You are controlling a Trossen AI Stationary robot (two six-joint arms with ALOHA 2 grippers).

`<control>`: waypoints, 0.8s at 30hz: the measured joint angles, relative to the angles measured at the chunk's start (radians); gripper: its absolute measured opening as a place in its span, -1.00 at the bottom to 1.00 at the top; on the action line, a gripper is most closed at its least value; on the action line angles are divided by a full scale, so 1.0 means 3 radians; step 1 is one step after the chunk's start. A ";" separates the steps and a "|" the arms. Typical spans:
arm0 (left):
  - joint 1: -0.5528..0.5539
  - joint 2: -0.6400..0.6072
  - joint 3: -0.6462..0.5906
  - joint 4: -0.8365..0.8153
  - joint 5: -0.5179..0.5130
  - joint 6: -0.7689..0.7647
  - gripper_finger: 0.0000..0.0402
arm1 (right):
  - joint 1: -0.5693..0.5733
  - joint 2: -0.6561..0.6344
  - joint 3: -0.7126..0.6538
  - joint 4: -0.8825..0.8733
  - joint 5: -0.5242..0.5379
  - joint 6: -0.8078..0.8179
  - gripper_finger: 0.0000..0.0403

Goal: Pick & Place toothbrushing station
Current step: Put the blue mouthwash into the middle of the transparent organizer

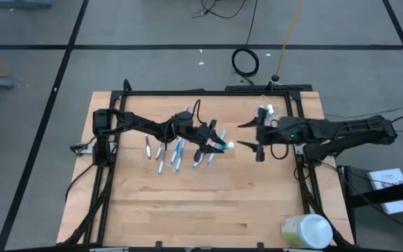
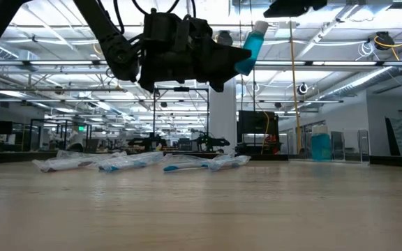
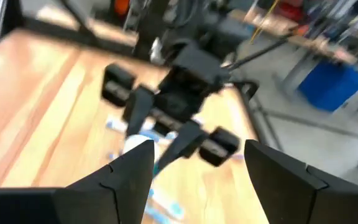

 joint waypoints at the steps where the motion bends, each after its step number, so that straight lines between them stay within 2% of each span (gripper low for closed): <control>1: 0.0000 0.0000 0.0000 -0.0002 -0.0003 -0.0040 -0.28 | 0.0005 0.0111 0.0146 -0.0209 0.0000 0.0001 0.20; 6: 0.0000 0.0000 0.0000 -0.0011 0.0011 -0.0237 -0.28 | 0.0005 0.0660 0.0729 -0.1006 0.0001 0.0029 0.20; 10: 0.0000 0.0000 -0.0001 -0.0144 0.0094 -0.0291 -0.28 | 0.0005 0.0941 0.0987 -0.1299 -0.0009 0.0146 0.20; 16: -0.0003 0.0003 -0.0006 -0.0441 0.0098 -0.0241 -0.28 | 0.0082 0.1146 0.1013 -0.1386 0.0000 0.0168 0.20; 24: 0.0003 0.0000 0.0001 -0.0496 0.0091 -0.0172 -0.28 | 0.0237 0.1164 0.1012 -0.1377 -0.0139 0.0250 0.20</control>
